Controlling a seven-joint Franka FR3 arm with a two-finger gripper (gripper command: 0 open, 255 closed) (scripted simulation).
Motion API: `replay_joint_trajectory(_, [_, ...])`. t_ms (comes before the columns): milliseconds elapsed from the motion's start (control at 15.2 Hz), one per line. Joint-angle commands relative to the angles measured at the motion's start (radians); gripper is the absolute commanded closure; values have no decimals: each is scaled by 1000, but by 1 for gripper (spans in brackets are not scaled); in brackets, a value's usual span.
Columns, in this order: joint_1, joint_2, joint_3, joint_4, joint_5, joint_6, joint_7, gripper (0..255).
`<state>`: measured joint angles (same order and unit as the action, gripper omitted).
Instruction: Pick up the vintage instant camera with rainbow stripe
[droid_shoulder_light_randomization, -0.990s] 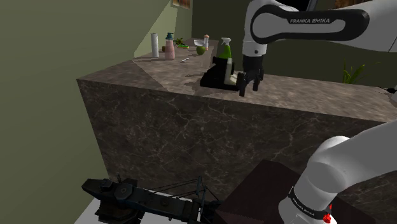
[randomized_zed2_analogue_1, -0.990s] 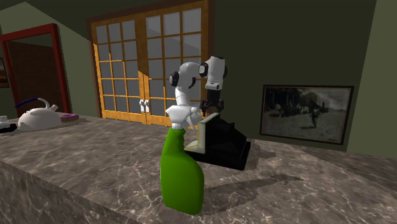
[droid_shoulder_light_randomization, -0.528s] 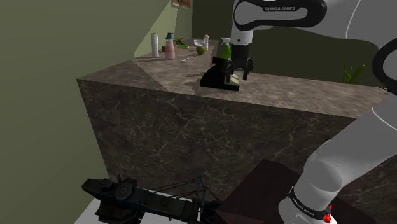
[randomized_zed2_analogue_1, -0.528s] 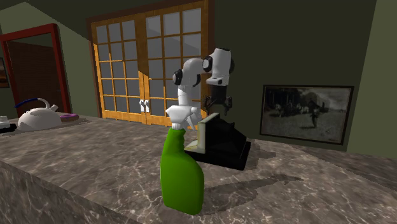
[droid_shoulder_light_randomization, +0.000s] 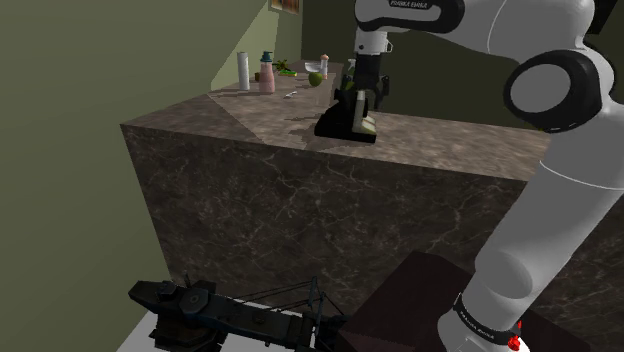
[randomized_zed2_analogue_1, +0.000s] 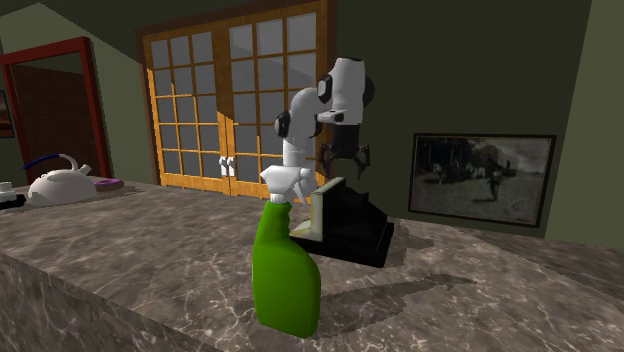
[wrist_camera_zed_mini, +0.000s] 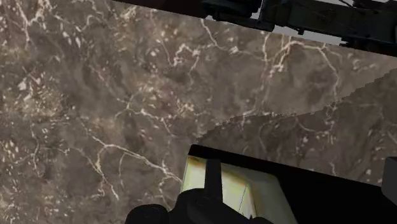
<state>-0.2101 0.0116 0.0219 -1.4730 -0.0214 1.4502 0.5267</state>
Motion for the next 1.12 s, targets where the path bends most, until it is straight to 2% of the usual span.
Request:
replay_joint_trajectory(0, [-18, 83, -18, 131, 4, -40, 48, 0])
replay_joint_trajectory(264, [-49, 260, -51, 419, 23, -137, 146, 0])
replay_joint_trajectory(726, [-47, 192, -50, 220, 21, -6, 147, 0])
replay_joint_trajectory(924, [-47, 187, -50, 206, 21, 4, 148, 0])
replay_joint_trajectory(990, [-47, 188, -50, 206, 21, 4, 148, 255])
replay_joint_trajectory(1056, [-47, 188, -50, 206, 21, 4, 148, 255])
